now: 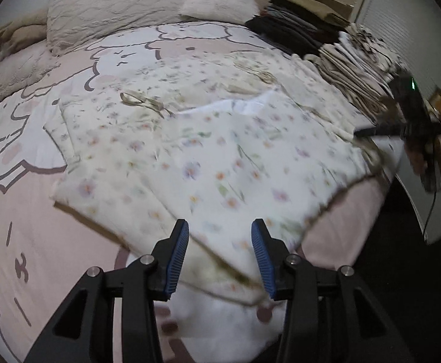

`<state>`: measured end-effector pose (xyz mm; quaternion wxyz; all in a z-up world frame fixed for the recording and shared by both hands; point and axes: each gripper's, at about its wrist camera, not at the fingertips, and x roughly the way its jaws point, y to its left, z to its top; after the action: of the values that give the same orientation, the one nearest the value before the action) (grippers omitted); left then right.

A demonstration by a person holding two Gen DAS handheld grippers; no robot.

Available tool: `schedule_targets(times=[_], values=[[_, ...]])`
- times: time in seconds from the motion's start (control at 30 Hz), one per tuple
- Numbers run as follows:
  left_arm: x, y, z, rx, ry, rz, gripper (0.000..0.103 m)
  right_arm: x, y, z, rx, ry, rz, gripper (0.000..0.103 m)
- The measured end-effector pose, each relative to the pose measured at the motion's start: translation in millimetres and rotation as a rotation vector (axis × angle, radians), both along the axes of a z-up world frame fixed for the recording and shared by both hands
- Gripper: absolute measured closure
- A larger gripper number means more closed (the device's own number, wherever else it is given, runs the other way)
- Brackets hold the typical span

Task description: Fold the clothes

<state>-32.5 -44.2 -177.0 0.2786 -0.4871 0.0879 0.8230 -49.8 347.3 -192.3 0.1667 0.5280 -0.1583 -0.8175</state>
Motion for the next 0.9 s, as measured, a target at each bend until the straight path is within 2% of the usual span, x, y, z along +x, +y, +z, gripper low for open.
schedule_targets(times=[0.03, 0.1, 0.27, 0.37, 0.5, 0.57, 0.67, 0.77, 0.83, 0.9], values=[[-4, 2, -2, -0.009, 0.0, 0.002, 0.06, -1, -4, -7, 0.039, -0.018, 0.003, 0.086], [-11, 11, -13, -0.049, 0.001, -0.006, 0.06, 5, -7, -15, 0.104, -0.02, -0.014, 0.094], [-22, 19, -41, -0.129, -0.003, -0.009, 0.06, 38, 29, -26, 0.073, -0.018, -0.15, 0.097], [-29, 17, -49, -0.15, 0.013, -0.003, 0.06, 54, 31, -24, 0.058, -0.011, -0.176, 0.098], [-34, 12, -44, -0.178, 0.054, 0.019, 0.06, 58, 21, -4, 0.075, 0.004, -0.206, 0.098], [-32, 7, -34, -0.147, 0.06, 0.044, 0.06, 61, 17, 21, 0.11, 0.088, -0.227, 0.098], [-14, 8, -15, -0.062, 0.063, 0.026, 0.06, 69, 0, 51, 0.194, 0.24, -0.183, 0.097], [14, 21, -6, -0.022, 0.071, -0.054, 0.06, 68, -23, 44, 0.158, 0.204, -0.071, 0.098], [34, 34, -6, -0.013, 0.071, -0.123, 0.06, 68, -34, 27, 0.165, 0.15, -0.022, 0.098], [44, 45, -21, -0.094, 0.077, -0.166, 0.06, 71, -38, 8, 0.171, 0.098, -0.014, 0.098]])
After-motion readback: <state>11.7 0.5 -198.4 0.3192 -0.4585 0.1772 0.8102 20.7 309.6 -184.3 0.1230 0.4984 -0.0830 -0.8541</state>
